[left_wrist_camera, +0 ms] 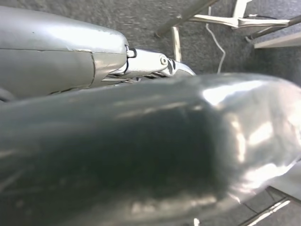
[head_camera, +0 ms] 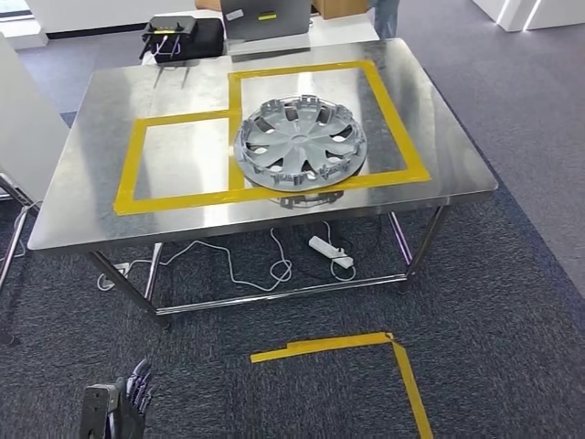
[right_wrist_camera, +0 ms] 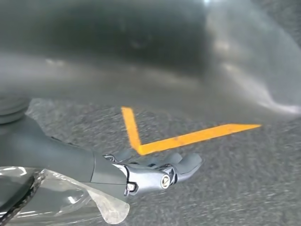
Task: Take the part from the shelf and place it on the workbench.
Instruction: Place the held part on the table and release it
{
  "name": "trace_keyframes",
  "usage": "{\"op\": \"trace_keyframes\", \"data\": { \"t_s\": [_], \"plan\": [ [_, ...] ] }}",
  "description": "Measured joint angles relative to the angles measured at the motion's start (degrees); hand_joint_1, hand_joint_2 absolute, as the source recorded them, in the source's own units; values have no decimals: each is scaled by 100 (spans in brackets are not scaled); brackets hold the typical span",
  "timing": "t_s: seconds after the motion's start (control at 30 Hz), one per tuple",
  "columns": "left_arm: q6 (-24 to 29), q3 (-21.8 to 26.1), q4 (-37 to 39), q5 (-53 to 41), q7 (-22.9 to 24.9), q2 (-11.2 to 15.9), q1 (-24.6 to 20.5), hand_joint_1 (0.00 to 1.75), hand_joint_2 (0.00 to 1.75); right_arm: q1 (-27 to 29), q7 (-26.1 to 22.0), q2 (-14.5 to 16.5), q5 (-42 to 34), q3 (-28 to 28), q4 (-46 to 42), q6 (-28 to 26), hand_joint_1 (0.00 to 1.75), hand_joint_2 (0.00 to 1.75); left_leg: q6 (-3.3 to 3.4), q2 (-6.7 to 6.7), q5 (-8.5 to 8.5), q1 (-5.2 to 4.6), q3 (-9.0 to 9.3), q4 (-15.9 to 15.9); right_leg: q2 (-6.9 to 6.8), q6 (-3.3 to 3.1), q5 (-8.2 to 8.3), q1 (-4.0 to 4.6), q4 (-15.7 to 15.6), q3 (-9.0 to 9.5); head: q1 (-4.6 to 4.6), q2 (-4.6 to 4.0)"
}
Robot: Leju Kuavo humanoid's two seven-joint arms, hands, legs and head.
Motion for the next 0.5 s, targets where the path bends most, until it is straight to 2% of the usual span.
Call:
{"op": "trace_keyframes", "data": {
  "t_s": [0.03,0.07,0.1,0.13,0.17,0.23,0.27,0.3,0.33,0.4,0.43,0.47,0.5],
  "plan": [
    [5,-26,0,11,-3,20,4,0,0,-22,-19,1,34,-48,33,34,0,0,37,-6,189,-4,230,-265,17,7,64,9,22,-83,1,0],
    [6,-45,-1,19,-5,40,7,0,0,-41,-28,4,53,-82,57,55,0,0,84,-24,320,-13,534,-679,31,19,124,15,41,-165,1,0],
    [7,-62,-2,25,-7,58,11,0,0,-57,-34,7,67,-109,77,68,0,0,130,-41,368,-28,843,-1157,42,38,183,25,57,-229,2,0],
    [8,-76,-3,30,-9,75,11,0,0,-71,-39,11,79,-131,95,75,0,0,165,-56,356,-45,1070,-1540,47,64,245,30,61,-271,7,0],
    [14,-90,-4,37,-13,89,10,0,0,-82,-54,15,93,-150,111,83,0,0,190,-66,320,-63,1195,-1784,45,94,305,26,59,-296,4,0],
    [48,-119,-3,71,-19,108,10,0,0,-111,-134,24,192,-198,151,102,0,0,232,-61,371,-80,1163,-1892,35,161,418,10,33,-330,-5,0],
    [75,-139,-3,102,-20,113,6,0,0,-137,-208,27,301,-232,180,118,0,0,265,-62,446,-77,1098,-1902,38,189,373,1,55,-368,-14,0],
    [101,-156,-3,132,-20,122,3,0,0,-170,-289,30,445,-273,214,140,0,0,303,-64,533,-71,1018,-1914,44,213,210,-2,150,-425,-12,0],
    [126,-171,-3,165,-20,131,4,0,0,-210,-366,30,600,-319,255,170,0,0,333,-68,628,-62,924,-1929,51,230,-68,-2,356,-502,-5,0],
    [170,-198,-3,221,-20,154,16,0,0,-310,-484,30,878,-407,350,238,0,0,361,-85,788,-74,721,-1920,59,250,-704,-1,1033,-636,13,0],
    [193,-210,-2,248,-20,162,27,0,0,-366,-525,30,988,-451,404,271,0,0,359,-101,870,-82,614,-1910,60,254,-850,1,1380,-659,17,0],
    [218,-224,-2,270,-20,167,33,0,0,-415,-559,30,1079,-488,455,303,0,0,353,-122,950,-90,501,-1892,60,252,-831,4,1611,-623,15,0],
    [242,-237,-2,290,-20,172,38,0,0,-449,-580,30,1151,-521,498,332,0,0,344,-152,1026,-95,377,-1861,66,241,-683,7,1682,-516,15,0]
  ]
}}
